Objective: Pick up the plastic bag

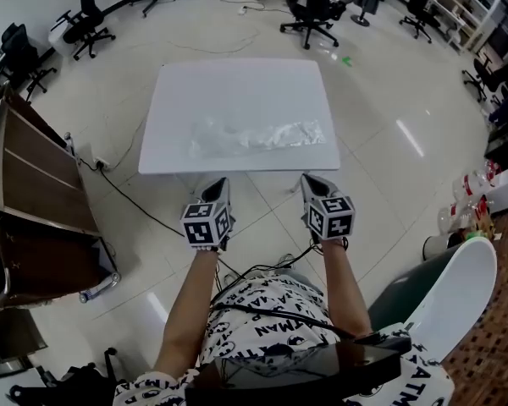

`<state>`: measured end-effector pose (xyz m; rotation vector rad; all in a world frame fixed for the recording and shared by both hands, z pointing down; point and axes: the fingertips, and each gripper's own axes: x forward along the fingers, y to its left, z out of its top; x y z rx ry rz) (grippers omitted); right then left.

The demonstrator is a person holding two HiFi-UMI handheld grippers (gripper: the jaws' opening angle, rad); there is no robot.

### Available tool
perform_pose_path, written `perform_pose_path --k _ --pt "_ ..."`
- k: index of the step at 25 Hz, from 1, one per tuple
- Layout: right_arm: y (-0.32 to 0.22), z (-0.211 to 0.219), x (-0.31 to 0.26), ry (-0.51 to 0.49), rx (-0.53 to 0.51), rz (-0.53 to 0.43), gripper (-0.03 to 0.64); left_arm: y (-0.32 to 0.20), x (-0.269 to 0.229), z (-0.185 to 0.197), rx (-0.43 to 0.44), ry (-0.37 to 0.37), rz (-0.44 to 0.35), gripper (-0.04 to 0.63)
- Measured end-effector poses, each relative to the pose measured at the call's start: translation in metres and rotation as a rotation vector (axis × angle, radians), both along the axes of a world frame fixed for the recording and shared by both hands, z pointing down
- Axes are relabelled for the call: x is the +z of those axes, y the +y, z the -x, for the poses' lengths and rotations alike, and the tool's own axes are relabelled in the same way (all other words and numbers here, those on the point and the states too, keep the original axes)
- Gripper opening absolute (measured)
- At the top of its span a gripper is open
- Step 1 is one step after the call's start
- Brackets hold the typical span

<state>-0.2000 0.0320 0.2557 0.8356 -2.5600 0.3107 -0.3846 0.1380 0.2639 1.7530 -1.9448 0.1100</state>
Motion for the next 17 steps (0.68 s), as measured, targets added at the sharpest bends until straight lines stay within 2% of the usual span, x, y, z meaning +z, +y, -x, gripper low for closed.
perform_pose_path --k 17 --pt "0.000 0.000 -0.015 0.021 -0.035 -0.024 0.011 0.000 -0.014 -0.004 -0.020 -0.016 -0.026 -0.002"
